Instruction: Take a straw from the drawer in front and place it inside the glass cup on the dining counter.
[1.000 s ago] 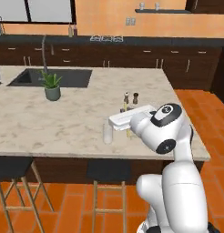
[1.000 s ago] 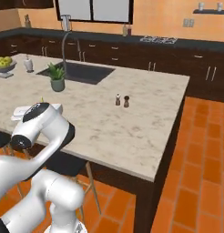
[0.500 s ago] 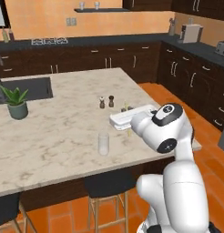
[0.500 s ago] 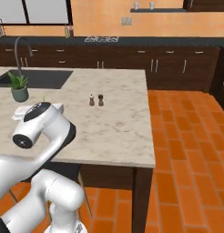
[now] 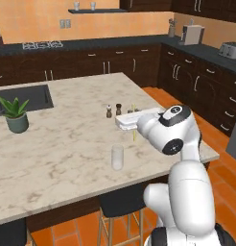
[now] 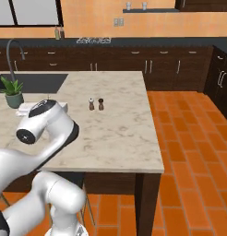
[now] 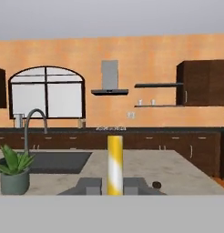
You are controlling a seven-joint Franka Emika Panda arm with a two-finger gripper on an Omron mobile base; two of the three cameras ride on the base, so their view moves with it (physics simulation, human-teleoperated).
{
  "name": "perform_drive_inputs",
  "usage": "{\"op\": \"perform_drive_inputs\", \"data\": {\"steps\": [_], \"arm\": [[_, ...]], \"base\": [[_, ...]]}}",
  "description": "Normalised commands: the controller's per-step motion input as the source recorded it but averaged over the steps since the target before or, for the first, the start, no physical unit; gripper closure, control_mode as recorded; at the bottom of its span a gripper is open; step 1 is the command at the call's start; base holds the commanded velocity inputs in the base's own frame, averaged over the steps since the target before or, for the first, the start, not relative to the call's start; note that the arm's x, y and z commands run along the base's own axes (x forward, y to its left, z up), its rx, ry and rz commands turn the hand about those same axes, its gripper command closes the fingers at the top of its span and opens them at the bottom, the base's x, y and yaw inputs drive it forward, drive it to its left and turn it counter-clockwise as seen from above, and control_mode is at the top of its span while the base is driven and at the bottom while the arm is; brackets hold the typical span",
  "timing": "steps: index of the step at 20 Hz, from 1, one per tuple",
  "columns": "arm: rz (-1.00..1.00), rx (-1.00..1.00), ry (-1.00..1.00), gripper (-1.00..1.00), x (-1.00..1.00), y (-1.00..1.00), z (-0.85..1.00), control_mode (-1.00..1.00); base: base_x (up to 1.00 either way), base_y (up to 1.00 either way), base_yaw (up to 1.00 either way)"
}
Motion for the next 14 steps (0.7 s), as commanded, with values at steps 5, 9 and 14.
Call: {"op": "perform_drive_inputs", "data": {"steps": [5,9,14], "arm": [[0.66,0.29,0.00,1.00,0.36,-0.19,-0.01,-1.00],[0.76,0.25,0.00,1.00,0.21,-0.16,-0.02,-1.00],[0.50,0.06,-0.02,1.00,0.20,-0.09,-0.19,-1.00]], "base": [[0.00,0.00,0.00],[0.00,0.00,0.00],[0.00,0.00,0.00]]}}
